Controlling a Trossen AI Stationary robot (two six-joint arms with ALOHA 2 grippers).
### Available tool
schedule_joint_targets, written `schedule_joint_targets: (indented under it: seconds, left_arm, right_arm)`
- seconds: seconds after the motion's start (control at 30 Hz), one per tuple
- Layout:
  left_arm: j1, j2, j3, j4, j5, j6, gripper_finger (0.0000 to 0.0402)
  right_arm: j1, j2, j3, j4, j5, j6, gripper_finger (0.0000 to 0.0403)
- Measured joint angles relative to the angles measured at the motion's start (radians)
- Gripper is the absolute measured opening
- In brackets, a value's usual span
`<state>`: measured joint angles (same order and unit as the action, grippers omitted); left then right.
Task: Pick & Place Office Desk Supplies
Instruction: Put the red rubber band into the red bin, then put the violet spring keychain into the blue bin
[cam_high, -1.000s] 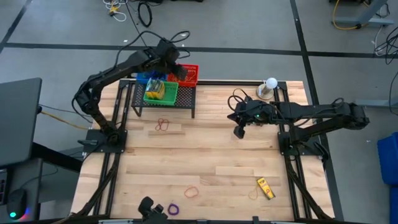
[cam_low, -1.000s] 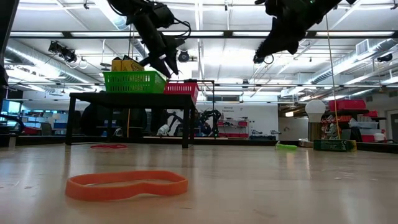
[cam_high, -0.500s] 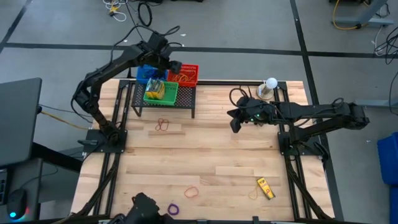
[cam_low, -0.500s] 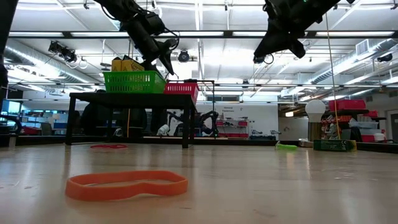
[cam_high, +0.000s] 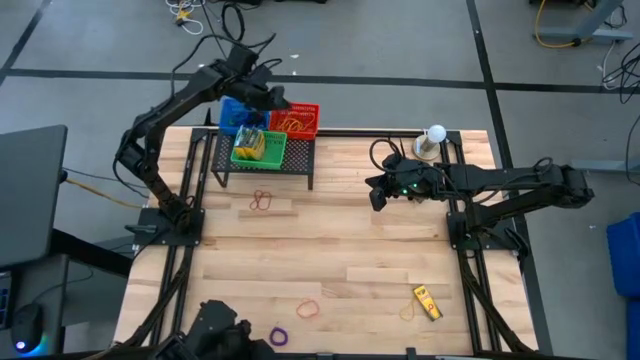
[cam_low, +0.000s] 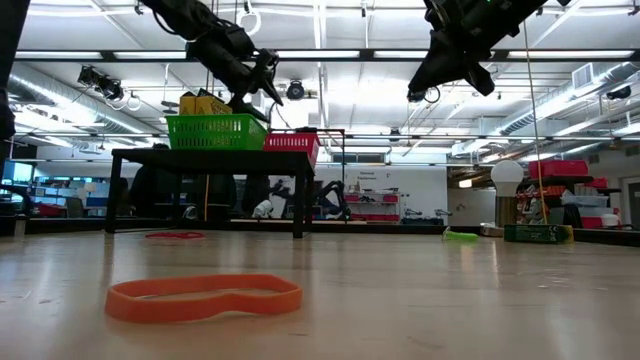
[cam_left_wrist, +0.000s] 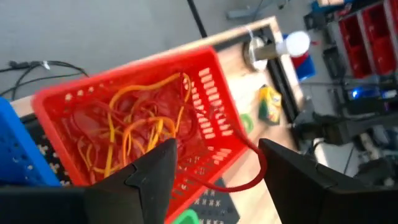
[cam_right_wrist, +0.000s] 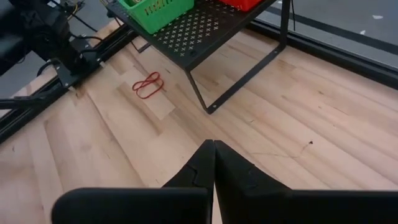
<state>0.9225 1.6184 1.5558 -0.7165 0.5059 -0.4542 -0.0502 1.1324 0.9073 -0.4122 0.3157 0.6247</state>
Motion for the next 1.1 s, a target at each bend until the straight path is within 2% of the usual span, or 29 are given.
schedule_joint_targets:
  seconds: [0.27,0.43,0.5,0.63,0.8,0.93,1.03,1.1]
  left_arm:
    - [0.016,0.000,0.000,0.048,-0.012,0.024,0.0229]
    - [0.011,-0.001,0.000,0.067,-0.014,0.171,0.0237]
    - [-0.004,-0.012,-0.001,0.052,-0.020,0.226,0.0227]
    - [-0.084,-0.045,-0.004,0.063,-0.027,0.351,0.0174]
    - [-0.228,-0.047,-0.004,0.198,-0.005,0.453,0.0082]
    - [-0.325,-0.043,-0.004,0.311,-0.005,0.475,0.0023]
    - [-0.379,-0.039,-0.022,0.407,-0.007,0.450,0.0007]
    - [-0.407,-0.039,-0.082,0.505,-0.008,0.406,0.0007]
  right_arm:
    - [0.000,0.000,0.000,0.000,-0.001,0.014,0.0008]
    - [0.001,0.000,0.000,-0.002,-0.001,0.015,0.0008]
    - [0.001,0.000,0.000,-0.010,-0.001,0.011,0.0008]
    - [0.000,0.000,0.000,-0.050,0.003,0.038,0.0008]
    - [-0.006,0.000,0.000,-0.145,0.057,0.106,0.0008]
    - [-0.006,0.000,0.000,-0.237,0.117,0.159,0.0004]
    - [-0.005,0.000,0.000,-0.290,0.151,0.188,0.0004]
    - [-0.006,-0.003,-0.026,-0.273,0.158,0.201,0.0004]
